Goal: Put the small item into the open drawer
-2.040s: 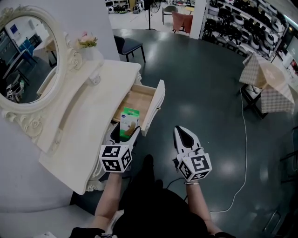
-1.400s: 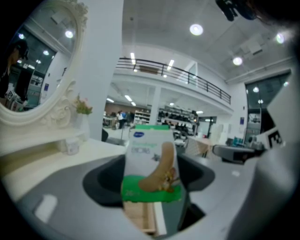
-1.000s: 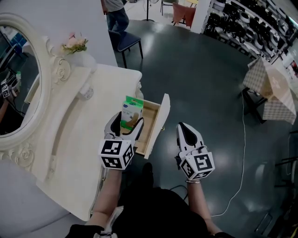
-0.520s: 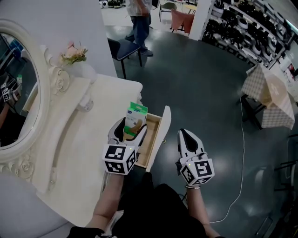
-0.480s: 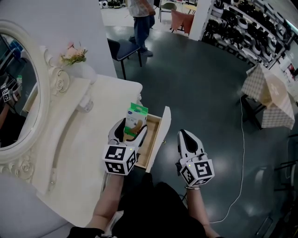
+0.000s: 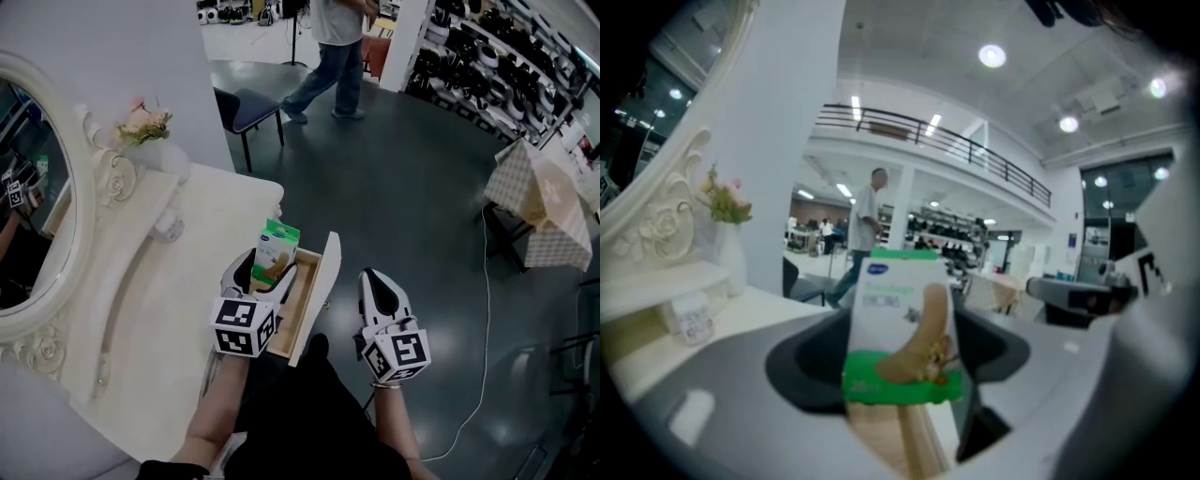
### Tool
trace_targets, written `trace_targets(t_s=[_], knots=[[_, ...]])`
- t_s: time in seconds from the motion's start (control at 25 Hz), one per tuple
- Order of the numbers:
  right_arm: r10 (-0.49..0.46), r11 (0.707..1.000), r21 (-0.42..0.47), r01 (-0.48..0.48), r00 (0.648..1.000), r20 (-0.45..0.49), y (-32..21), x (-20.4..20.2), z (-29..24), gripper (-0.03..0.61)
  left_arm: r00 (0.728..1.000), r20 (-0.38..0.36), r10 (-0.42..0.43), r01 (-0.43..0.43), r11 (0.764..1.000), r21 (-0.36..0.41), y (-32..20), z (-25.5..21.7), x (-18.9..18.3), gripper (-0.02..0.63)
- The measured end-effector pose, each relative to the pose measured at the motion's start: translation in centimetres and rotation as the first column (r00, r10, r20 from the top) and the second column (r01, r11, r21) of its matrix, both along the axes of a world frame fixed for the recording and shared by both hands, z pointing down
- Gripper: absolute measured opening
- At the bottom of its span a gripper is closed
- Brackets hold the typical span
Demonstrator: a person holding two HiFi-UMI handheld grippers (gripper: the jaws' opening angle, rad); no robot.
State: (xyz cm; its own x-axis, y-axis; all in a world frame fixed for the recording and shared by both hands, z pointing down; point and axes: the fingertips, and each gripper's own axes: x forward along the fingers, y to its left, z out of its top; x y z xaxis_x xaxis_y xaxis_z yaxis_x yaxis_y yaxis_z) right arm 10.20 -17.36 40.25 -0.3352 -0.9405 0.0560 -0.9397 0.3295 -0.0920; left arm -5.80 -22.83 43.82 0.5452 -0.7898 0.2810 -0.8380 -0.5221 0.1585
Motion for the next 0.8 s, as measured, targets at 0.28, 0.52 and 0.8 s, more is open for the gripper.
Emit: trace_targets(t_s=[0.28, 0.52, 0.8], knots=[[-0.006, 1.0, 0.001, 0.006, 1.0, -0.001, -2.1, 0.7, -0.2, -0.003, 1.0, 0.023, 0.002, 0.0, 0.999, -0.055, -2.0, 2.3, 1.0, 0.353], [0.0, 1.0, -0.03, 0.0, 1.0, 0.001, -3.7, 1.5, 0.8, -0.003, 0.999, 0.048, 0.011, -0.004, 0.99, -0.139, -3.3, 6.3, 2.2, 0.353], [-0.002, 0.997, -0.075, 0.002, 1.0, -0.002, -5.0, 2.2, 2.4, -0.003, 0.993, 0.117, 0.028, 0.003, 0.966, -0.259, -4.1, 12.5, 3.1, 0.353]])
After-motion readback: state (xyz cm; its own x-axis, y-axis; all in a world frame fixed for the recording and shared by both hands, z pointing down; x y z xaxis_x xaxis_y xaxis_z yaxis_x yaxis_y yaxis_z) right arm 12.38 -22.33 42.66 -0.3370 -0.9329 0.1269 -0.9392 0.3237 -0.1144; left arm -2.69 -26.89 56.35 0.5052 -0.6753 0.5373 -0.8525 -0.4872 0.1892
